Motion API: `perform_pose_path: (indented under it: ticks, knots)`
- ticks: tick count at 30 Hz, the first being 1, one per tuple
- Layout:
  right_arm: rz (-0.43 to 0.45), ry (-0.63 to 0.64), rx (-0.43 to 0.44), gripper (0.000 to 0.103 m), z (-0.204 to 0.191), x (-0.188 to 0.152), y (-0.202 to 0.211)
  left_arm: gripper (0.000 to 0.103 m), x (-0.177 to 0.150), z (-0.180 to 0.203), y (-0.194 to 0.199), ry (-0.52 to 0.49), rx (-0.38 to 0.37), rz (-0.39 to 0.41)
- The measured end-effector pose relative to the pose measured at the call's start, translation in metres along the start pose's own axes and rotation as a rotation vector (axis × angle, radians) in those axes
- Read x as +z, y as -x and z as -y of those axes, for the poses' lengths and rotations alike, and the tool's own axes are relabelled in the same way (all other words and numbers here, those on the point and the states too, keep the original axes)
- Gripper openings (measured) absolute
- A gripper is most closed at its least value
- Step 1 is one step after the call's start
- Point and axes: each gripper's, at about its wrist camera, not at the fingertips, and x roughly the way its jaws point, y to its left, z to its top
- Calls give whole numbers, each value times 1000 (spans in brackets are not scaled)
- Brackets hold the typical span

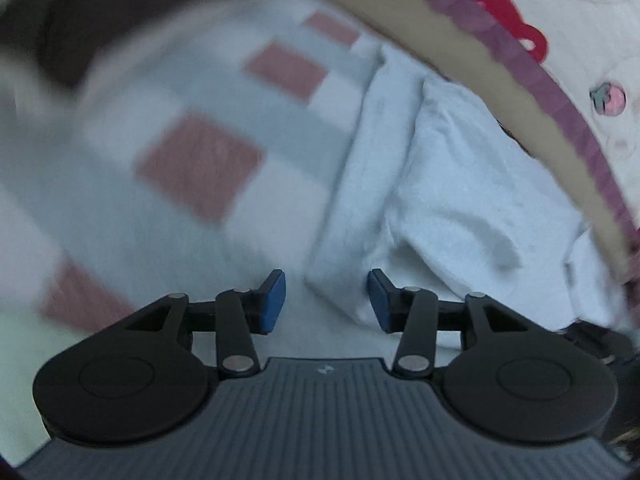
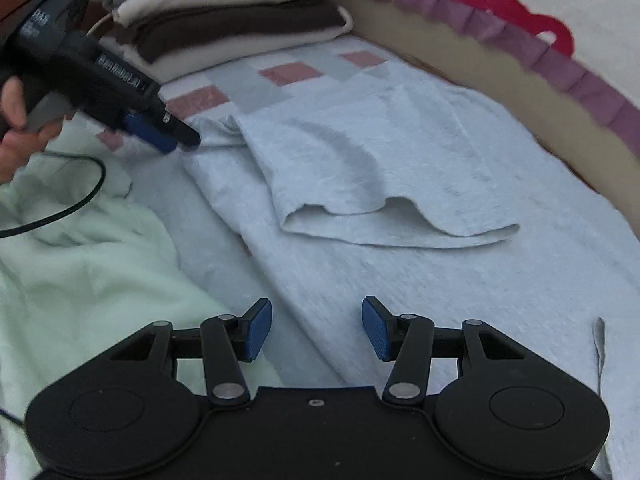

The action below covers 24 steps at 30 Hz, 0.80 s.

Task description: Fold clothes

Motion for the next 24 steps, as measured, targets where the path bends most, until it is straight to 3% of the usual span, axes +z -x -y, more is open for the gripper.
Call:
perform_pose_path:
  ticks: [6,7,8,9,10,12,14,18,19,21,24]
  knots:
    - [93,-16,-32,56,-1,-2,-6,64,-8,36,-19,-192,98,65]
    - [106,-13,-34,56,-2,-2,-6,59,-8,43,-23,-242,127,79]
    - [115,-8,-29,55,-3,-3,-7,23,-9,50,-25,-311,171,98]
    - [124,-3,-23,44,-3,-3,-8,10,-11,55,-24,-369,198,114]
    - [121,-17,12,32,-1,-1,-8,8,-11,56,-20,-373,200,126]
    - [106,-66,95,17,7,2,-6,7,-10,47,-8,-268,182,146]
    - [87,-91,134,14,15,0,-5,7,-9,36,-2,-172,193,150]
    - [72,-170,176,13,28,-4,-2,2,-6,16,-5,-154,373,132]
    - [64,-202,191,13,32,-4,-2,3,-3,11,-2,-137,374,132]
    - [71,-252,214,18,40,-5,4,5,0,6,9,-92,288,161]
    - [145,-399,247,27,66,-1,15,7,3,24,17,-154,161,233]
